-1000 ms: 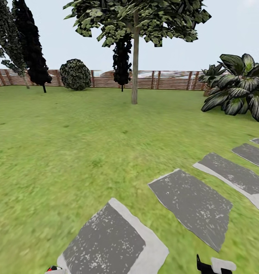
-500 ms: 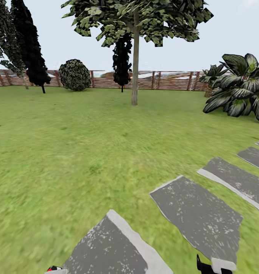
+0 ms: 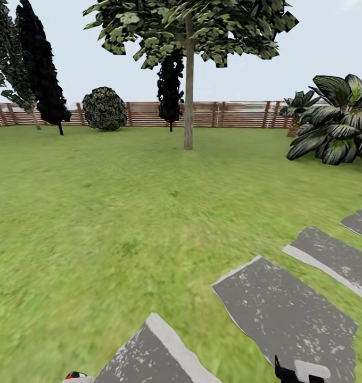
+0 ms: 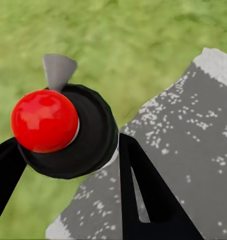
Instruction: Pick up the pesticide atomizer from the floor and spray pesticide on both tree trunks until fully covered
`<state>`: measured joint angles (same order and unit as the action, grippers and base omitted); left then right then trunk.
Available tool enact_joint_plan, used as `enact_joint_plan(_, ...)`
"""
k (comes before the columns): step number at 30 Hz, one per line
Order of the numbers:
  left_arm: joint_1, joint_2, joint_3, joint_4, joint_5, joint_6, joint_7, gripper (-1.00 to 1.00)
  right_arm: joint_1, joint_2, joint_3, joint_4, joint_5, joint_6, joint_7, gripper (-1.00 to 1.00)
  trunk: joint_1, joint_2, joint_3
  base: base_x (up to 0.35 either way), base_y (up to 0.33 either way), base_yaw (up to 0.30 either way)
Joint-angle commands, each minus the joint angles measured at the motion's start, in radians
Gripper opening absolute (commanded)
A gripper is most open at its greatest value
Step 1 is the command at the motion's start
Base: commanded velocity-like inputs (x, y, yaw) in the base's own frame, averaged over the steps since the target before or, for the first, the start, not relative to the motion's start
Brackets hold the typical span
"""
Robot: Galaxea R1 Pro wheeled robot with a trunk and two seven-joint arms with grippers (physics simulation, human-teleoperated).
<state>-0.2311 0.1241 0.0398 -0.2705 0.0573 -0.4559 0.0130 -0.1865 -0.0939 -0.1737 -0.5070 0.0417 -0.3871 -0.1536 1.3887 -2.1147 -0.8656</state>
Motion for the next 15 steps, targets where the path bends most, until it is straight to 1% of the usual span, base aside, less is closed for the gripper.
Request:
enact_joint_plan(1, -0.001, 0.0, -0.003, 0.001, 0.002, -0.003, 0.01, -1.0, -0.001, 0.0, -0.001, 0.001, 0.004, -0.003, -0.003, 1.0, 0.0, 0.0, -0.001, 0.337, 0.0, 0.0)
enact_joint_plan(8, -0.001, 0.0, -0.003, 0.001, 0.002, -0.003, 0.01, -1.0, -0.001, 0.0, -0.001, 0.0, 0.004, -0.003, -0.003, 1.0, 0.0, 0.0, -0.002, 0.337, 0.0, 0.0)
enact_joint_plan(15, -0.001, 0.0, -0.003, 0.001, 0.003, -0.003, 0.01, -1.0, -0.001, 0.0, -0.002, -0.001, 0.004, -0.003, -0.003, 1.0, 0.0, 0.0, -0.009, 0.337, 0.0, 0.0)
